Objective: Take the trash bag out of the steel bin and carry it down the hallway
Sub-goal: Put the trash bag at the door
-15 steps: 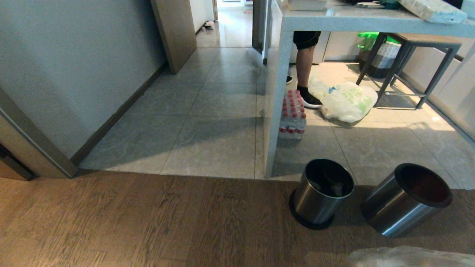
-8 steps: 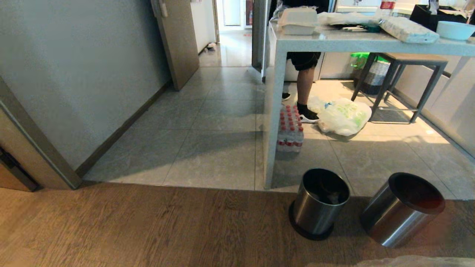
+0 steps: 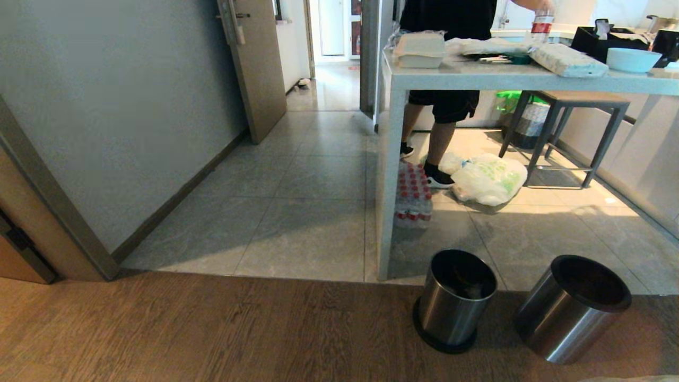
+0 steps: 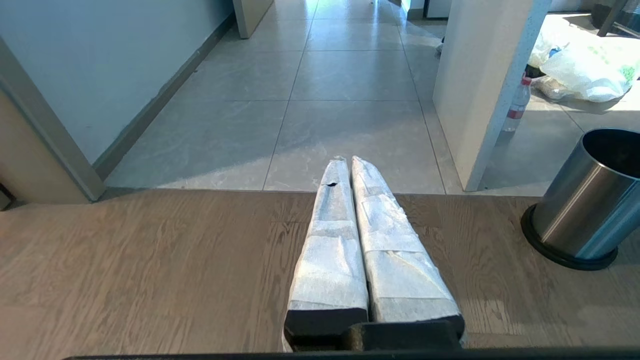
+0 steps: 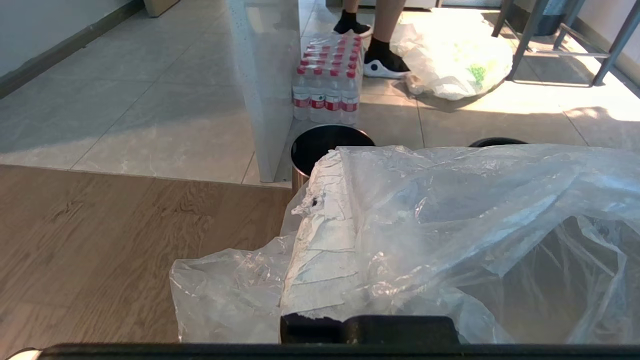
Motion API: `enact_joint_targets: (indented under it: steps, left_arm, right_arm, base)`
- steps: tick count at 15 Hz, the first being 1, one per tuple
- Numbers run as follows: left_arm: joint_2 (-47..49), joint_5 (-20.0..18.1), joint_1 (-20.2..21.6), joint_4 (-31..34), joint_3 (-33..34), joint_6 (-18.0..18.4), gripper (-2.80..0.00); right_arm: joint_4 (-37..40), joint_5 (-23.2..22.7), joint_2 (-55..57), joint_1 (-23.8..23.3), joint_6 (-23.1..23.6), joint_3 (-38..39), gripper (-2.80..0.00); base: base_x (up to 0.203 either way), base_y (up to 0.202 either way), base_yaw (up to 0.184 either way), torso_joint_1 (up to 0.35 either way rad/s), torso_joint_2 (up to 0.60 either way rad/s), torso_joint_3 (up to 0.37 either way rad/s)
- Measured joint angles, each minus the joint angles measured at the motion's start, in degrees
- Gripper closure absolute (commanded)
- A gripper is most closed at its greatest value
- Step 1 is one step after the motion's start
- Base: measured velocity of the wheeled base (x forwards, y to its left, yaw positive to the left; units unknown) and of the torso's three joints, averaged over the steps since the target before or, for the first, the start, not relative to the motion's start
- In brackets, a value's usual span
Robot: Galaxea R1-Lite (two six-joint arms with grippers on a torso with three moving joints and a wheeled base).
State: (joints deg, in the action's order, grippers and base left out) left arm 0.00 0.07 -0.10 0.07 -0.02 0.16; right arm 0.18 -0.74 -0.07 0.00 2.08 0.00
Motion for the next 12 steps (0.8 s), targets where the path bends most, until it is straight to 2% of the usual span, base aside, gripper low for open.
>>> enact_joint_targets:
  steps: [9, 12]
  left_arm:
    - [0.0, -0.07, 0.0, 0.2, 0.02, -0.06, 0.0]
    - [0.0, -0.07, 0.0, 0.2, 0.02, -0.09, 0.0]
  right_arm:
    - [-0.02, -0.02, 0.0, 0.0, 0.0, 0.0, 0.0]
    - [0.0, 0.0, 0.0, 0.0, 0.0, 0.0, 0.0]
  base:
    - [0.0, 0.0, 0.0, 0.0, 0.0, 0.0]
    - [0.166, 0.0, -0.001, 0.001, 0.0, 0.003]
